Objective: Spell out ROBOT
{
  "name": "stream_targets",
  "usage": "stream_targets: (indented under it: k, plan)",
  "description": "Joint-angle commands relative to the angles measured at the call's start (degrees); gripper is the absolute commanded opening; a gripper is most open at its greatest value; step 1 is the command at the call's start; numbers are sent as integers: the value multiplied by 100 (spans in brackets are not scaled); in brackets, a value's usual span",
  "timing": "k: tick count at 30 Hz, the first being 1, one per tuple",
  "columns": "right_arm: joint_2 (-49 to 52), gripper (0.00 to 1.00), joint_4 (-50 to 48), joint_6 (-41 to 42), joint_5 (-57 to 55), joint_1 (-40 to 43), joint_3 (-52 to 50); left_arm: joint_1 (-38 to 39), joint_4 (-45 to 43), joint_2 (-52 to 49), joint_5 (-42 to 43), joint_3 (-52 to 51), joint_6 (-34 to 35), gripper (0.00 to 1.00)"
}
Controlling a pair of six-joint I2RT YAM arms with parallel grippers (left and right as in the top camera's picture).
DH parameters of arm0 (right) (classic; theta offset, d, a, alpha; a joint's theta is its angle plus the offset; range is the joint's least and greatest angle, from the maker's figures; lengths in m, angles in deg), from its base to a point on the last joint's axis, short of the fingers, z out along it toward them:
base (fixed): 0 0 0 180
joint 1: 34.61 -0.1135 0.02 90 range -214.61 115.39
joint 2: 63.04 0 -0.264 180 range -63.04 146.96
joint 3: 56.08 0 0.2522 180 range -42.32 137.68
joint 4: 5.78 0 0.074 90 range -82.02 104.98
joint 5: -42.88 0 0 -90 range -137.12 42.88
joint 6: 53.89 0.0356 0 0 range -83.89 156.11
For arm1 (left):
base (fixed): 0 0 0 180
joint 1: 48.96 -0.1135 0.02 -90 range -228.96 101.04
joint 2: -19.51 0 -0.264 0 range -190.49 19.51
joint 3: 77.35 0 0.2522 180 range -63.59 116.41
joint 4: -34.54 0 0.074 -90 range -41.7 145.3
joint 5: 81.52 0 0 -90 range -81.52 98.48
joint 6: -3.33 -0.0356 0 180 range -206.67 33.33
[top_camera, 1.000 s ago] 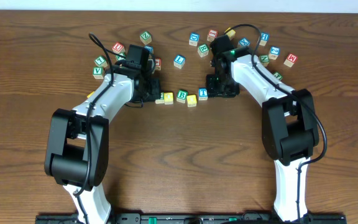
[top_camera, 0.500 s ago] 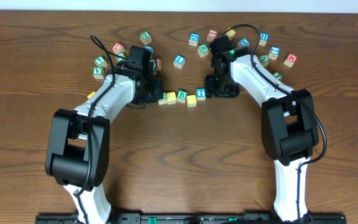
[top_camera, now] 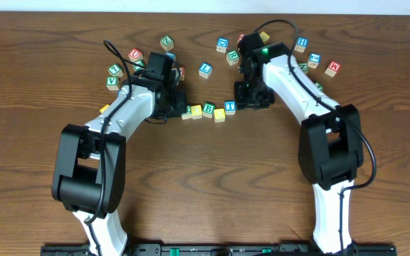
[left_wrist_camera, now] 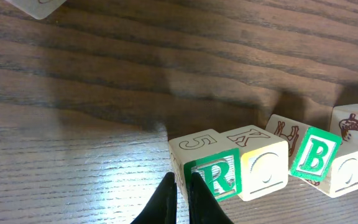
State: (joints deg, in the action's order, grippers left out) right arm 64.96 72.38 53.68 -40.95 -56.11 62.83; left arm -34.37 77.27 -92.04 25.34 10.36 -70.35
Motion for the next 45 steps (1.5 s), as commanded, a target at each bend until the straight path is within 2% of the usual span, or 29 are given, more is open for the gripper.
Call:
stream_targets:
  k: [1, 3, 4, 26, 45]
  plan:
    - [-140, 18, 33, -111, -20, -308, 83, 28, 2, -168, 44, -109, 9, 8]
    - [-140, 4, 15, -107, -20, -404, 83, 28, 4, -168, 42, -109, 9, 8]
    - [-140, 1, 11, -83, -20, -446, 83, 28, 4, -168, 42, -109, 9, 8]
    - [-136, 1, -334, 177, 22, -1034, -232, 28, 7, -168, 42, -111, 9, 8]
    - [-133, 2, -817, 352, -39, -1060, -492, 28, 7, -168, 44, -111, 9, 8]
